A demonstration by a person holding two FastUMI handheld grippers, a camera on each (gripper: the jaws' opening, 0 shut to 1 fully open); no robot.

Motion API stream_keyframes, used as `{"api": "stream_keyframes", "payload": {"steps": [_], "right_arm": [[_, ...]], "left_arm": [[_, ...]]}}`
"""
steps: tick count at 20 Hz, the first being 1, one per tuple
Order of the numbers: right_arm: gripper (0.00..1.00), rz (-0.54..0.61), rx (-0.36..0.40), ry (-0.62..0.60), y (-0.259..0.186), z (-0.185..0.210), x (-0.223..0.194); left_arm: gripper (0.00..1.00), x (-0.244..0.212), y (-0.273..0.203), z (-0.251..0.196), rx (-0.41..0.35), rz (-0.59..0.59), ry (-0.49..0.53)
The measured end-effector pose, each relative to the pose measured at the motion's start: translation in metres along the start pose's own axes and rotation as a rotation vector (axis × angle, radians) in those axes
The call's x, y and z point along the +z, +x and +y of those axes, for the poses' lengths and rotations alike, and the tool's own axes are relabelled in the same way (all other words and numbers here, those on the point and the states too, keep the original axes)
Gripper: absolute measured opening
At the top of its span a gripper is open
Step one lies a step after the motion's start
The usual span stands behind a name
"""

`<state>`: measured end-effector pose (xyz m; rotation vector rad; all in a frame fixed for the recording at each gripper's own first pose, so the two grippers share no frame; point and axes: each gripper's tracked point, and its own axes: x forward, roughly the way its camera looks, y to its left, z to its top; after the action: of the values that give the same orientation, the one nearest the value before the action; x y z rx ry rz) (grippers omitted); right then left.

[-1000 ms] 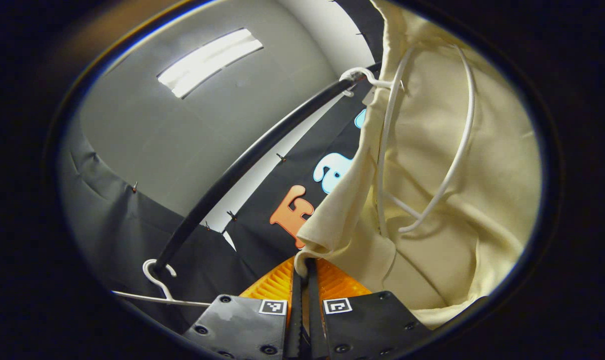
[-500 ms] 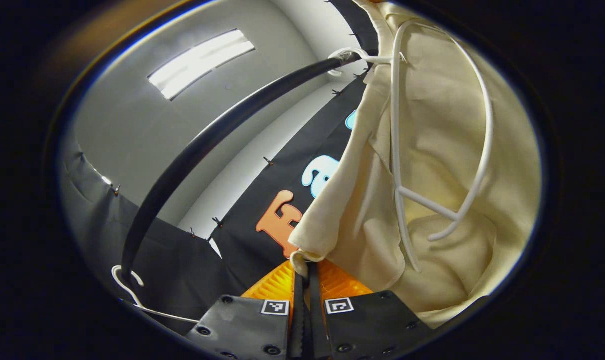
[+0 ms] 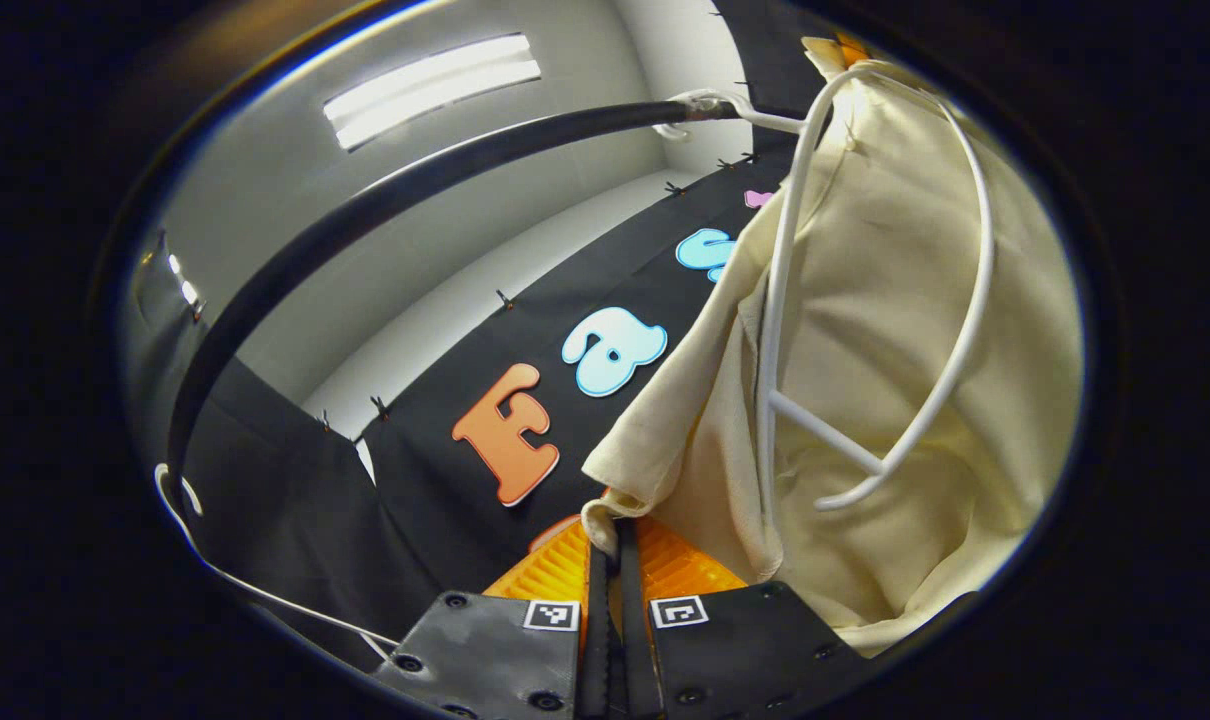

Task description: Grasp the clothes on the hanger with both hands and then place them into the laundry hamper below.

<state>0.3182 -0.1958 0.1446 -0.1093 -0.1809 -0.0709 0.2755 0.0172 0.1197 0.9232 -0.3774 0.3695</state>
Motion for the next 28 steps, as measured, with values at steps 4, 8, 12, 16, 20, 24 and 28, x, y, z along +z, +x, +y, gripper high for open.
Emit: {"api": "stream_keyframes", "payload": {"steps": [4,8,12,16,20,24,28], "right_arm": [[0.02,0.054,0.017,0.009,0.007,0.005,-0.041],[0.02,0.124,0.027,0.06,0.009,0.012,-0.079],[0.02,0.144,0.018,0.045,0.002,0.012,-0.102],[0.02,0.246,0.019,0.067,-0.001,0.008,-0.154],[0.02,0.247,0.016,0.076,-0.013,0.012,-0.167],[0.02,0.291,0.014,0.048,-0.031,0.02,-0.193],[0.02,0.348,-0.004,0.095,-0.03,0.014,-0.208]], "left_arm": [[0.12,-0.015,-0.006,-0.013,-0.052,0.028,-0.155],[0.12,-0.037,-0.004,-0.031,-0.101,0.102,-0.297],[0.12,-0.039,-0.01,-0.039,-0.143,0.115,-0.344],[0.12,-0.058,-0.02,-0.061,-0.209,0.184,-0.437],[0.12,-0.056,-0.037,-0.064,-0.229,0.184,-0.481],[0.13,-0.085,-0.057,-0.082,-0.272,0.278,-0.58],[0.18,-0.079,-0.071,-0.089,-0.327,0.298,-0.626]]}}
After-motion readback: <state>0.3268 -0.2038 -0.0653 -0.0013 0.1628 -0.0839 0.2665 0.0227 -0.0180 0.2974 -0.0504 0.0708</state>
